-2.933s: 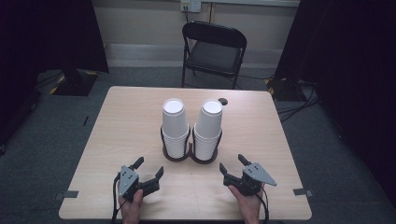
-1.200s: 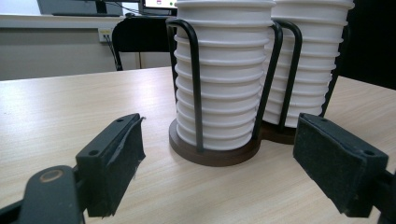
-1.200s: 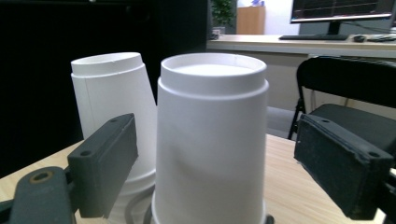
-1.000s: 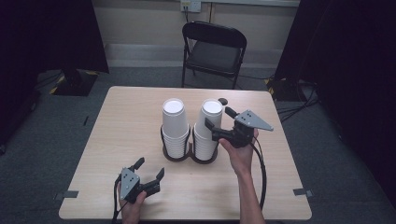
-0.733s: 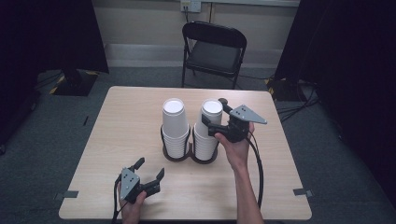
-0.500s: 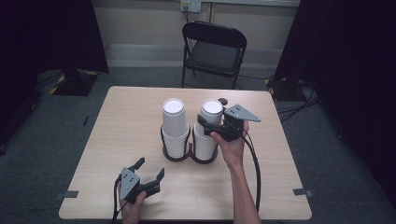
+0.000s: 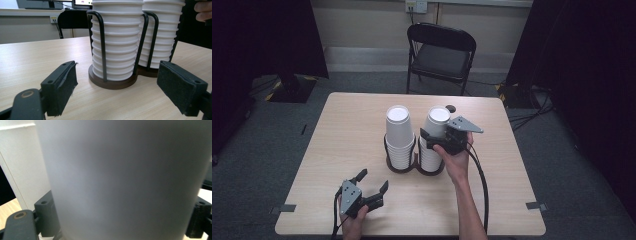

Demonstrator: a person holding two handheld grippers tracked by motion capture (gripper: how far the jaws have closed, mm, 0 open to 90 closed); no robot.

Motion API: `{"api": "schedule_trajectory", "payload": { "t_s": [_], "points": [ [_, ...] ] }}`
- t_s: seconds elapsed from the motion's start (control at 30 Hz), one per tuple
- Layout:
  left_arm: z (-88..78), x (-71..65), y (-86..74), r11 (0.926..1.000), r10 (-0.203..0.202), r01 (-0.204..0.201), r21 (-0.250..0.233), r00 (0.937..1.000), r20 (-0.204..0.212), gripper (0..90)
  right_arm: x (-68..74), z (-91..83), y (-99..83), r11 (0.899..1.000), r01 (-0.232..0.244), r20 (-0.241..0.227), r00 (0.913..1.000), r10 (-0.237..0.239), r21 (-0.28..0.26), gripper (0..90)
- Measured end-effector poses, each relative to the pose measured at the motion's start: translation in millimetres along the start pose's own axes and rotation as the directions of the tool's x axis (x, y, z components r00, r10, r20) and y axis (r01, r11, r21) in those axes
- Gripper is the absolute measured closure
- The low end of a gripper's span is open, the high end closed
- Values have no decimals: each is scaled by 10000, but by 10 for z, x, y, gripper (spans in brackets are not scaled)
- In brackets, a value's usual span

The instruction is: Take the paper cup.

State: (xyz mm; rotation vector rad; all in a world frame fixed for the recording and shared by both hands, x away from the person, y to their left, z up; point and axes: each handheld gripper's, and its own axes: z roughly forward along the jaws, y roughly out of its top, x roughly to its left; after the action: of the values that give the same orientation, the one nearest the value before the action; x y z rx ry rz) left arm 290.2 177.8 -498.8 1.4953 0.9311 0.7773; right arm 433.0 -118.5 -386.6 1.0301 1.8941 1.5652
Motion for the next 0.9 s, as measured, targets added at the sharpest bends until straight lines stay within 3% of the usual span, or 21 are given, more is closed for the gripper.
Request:
{"api": "schedule_trajectory", "payload": {
  "t_s": [0.33,0.9],
  "points": [
    [4,8,2,9999,-84,84,61,10000,3,161,44,-7,-73,9999,-18,449,9990,24,-126,115],
    [3,-5,1,10000,54,-54,21,10000,-15,160,34,-22,3,9998,157,363,9992,-153,-116,139]
  ]
}}
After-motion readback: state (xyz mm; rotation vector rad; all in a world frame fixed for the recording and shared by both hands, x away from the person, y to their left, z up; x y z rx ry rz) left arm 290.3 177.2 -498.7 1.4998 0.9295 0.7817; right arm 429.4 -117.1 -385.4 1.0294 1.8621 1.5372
